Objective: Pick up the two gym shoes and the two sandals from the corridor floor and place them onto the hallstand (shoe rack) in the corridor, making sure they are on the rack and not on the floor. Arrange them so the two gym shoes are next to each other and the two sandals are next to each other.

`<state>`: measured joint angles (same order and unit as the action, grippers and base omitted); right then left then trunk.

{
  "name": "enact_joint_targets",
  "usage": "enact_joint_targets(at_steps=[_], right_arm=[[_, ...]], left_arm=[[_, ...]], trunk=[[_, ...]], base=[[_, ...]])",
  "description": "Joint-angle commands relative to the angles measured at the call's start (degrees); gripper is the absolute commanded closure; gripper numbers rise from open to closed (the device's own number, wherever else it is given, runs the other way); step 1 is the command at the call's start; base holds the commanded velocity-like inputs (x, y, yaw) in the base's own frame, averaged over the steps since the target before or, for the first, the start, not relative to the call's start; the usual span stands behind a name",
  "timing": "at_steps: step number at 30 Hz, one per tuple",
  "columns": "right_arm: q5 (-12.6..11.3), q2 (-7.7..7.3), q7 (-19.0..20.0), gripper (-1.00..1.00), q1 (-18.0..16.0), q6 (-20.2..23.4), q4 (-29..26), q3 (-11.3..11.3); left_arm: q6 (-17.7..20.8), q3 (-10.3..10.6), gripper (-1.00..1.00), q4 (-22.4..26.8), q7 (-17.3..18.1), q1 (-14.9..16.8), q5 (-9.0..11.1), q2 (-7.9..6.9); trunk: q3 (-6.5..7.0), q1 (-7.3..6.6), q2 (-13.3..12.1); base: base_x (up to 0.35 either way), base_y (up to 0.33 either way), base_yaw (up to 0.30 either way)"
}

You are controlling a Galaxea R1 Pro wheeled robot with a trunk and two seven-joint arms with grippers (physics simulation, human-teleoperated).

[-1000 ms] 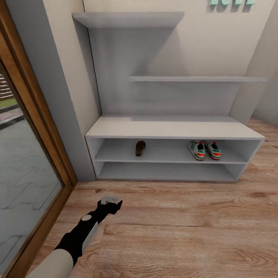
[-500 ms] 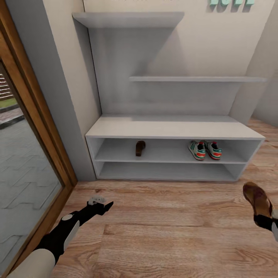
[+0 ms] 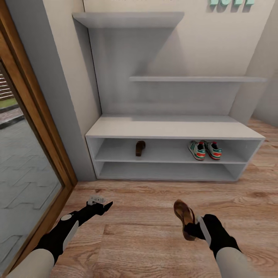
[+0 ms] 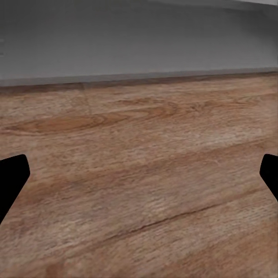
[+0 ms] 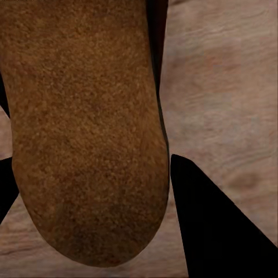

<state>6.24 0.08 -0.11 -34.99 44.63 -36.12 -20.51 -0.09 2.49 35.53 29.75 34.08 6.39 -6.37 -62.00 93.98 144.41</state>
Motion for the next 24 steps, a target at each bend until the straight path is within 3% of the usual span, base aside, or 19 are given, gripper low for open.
enact_joint_targets(at_steps=[1,5,11,16,18,21,24], right_arm=[[1.6,1.56,0.1,1.0,-1.1,1.0,-0.1,2.0],[1.5,3.4,0.0,1.0,-6.5,2.7,-0.1,4.0],[1.6,3.9,0.0,1.0,-12.8,3.5,-0.1,4.6],[1.7,3.95,-0.1,1.0,-13.6,3.5,-1.0,5.3],[1.7,3.96,-0.1,1.0,-13.8,3.5,-2.2,6.9],[1.6,3.95,0.0,1.0,-13.8,3.5,-2.9,11.4],[1.6,3.96,0.0,1.0,-13.8,3.3,-3.1,13.0]], left_arm=[[0.0,0.3,-1.0,0.0,0.0,0.0,0.6,-0.06],[0.0,0.3,-1.0,0.0,0.0,0.0,0.6,-0.05],[0.0,0.4,-1.0,0.0,0.0,0.0,0.6,-0.01],[0.0,0.5,-1.0,0.0,0.0,0.0,0.6,0.03],[0.0,0.5,-1.0,0.0,0.0,0.0,0.6,0.03],[0.0,0.4,-1.0,0.0,0.0,0.0,0.6,0.04],[0.0,0.5,-1.0,0.0,0.0,0.0,0.6,0.04]], trunk=[[-0.05,-0.01,0.0],[-0.05,-0.01,0.0],[-0.05,-0.01,0.0],[-0.05,-0.01,0.0],[-0.05,-0.01,0.0],[-0.05,-0.01,0.0],[-0.05,-0.01,0.0]], base=[[0.0,0.0,0.0],[0.0,0.0,0.0],[0.0,0.0,0.0],[0.0,0.0,0.0],[0.0,0.0,0.0],[0.0,0.0,0.0],[0.0,0.0,0.0]])
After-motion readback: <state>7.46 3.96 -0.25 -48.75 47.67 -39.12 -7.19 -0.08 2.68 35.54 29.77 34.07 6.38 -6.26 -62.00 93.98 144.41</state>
